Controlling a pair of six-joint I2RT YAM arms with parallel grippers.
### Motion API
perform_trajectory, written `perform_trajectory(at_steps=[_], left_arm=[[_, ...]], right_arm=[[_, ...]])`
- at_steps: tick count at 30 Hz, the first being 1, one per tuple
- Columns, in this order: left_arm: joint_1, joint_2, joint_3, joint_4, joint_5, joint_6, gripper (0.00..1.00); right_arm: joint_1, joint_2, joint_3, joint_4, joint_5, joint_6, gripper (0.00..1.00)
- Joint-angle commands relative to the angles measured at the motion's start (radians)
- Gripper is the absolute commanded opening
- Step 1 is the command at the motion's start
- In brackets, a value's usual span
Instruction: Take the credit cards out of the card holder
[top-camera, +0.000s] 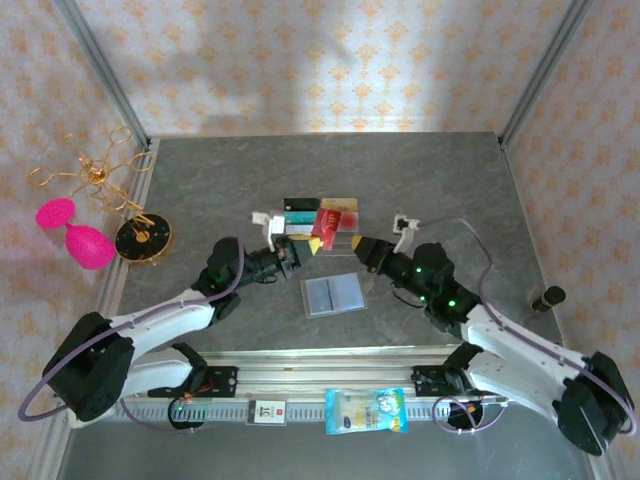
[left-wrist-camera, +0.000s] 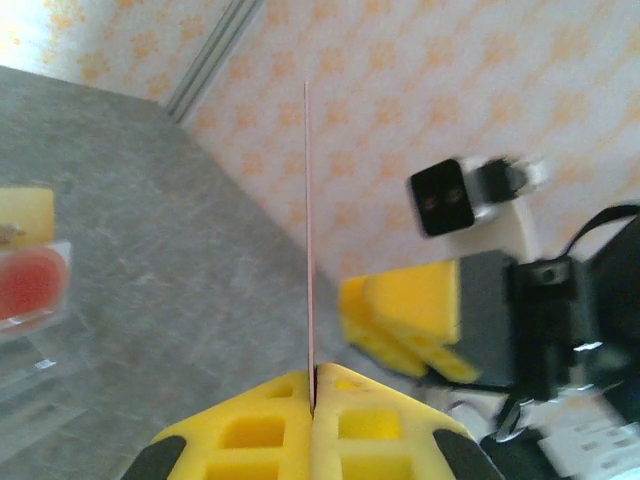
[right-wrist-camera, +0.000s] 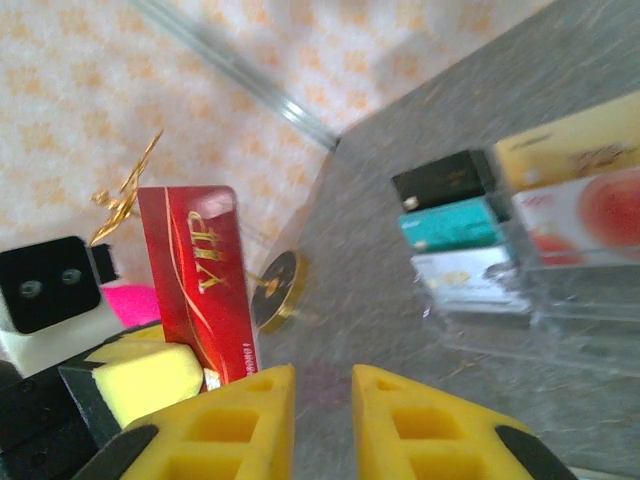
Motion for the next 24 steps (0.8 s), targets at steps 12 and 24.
perform_trajectory(at_steps=[12, 24], left_arm=[[0.012, 0.347, 0.708, -1.21, 0.048, 1.196, 0.0], [0.065, 0.6, 0.964, -1.391, -0.018, 1.453, 0.0]], right_arm=[[-0.217, -0.055, -0.029, -0.315, -0.003, -0.036, 0.19], [-0.327, 0.017, 0.003, -0.305, -0.036, -0.063, 0.18]])
